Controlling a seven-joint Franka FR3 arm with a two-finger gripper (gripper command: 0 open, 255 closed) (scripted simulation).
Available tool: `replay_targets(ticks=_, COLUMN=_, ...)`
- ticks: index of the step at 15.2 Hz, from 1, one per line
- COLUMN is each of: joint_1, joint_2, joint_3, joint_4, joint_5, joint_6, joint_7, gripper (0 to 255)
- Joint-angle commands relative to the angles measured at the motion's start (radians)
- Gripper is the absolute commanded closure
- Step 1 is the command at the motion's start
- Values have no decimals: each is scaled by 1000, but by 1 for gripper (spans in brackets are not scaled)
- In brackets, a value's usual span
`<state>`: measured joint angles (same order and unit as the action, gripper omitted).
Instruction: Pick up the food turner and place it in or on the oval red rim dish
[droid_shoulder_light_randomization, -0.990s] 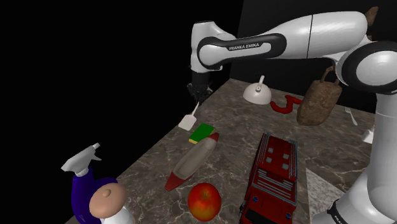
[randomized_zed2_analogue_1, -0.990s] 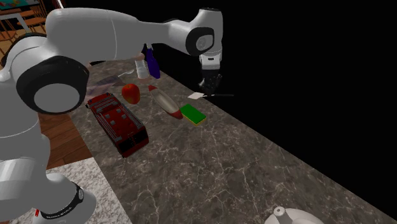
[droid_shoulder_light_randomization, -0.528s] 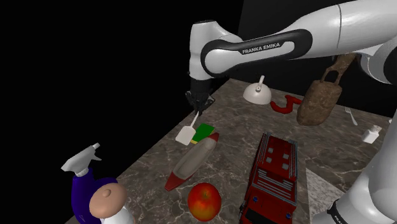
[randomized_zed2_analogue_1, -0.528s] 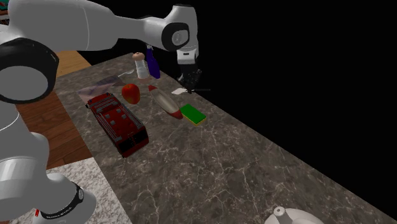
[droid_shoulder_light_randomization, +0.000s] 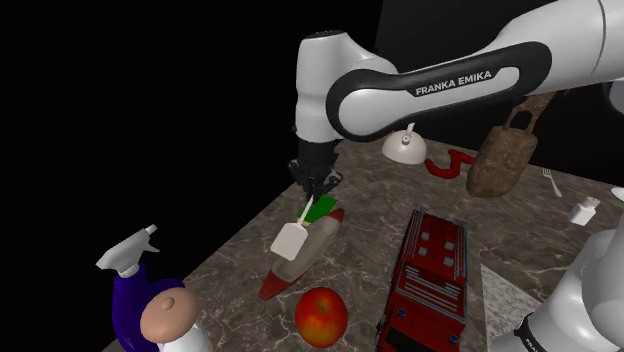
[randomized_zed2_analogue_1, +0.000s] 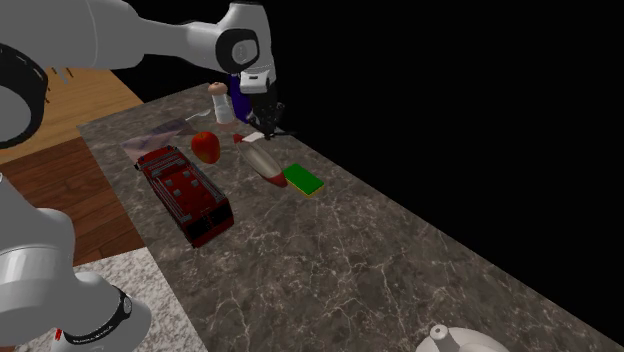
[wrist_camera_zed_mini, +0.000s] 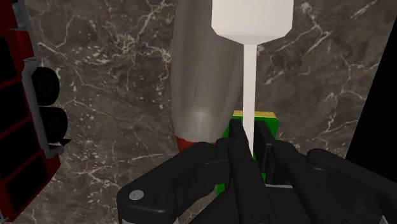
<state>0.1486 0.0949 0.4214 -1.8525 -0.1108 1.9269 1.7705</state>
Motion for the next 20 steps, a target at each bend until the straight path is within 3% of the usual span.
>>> replay_targets(ticks=1, joint_1=19, joint_2=-37, joint_3=19, joint_4=-40, joint_5=15, joint_6=4, joint_7=35, gripper=255)
replay_targets(ticks=2, joint_1=38, joint_2=-63, joint_3=38, joint_4=-66, joint_5=26, joint_6=4, joint_7=69, gripper=255)
replay_targets(ticks=20, joint_1=44, joint_2=13, joint_3=35, joint_4=-200, joint_5=-21, joint_6=203, joint_7=112, gripper=255)
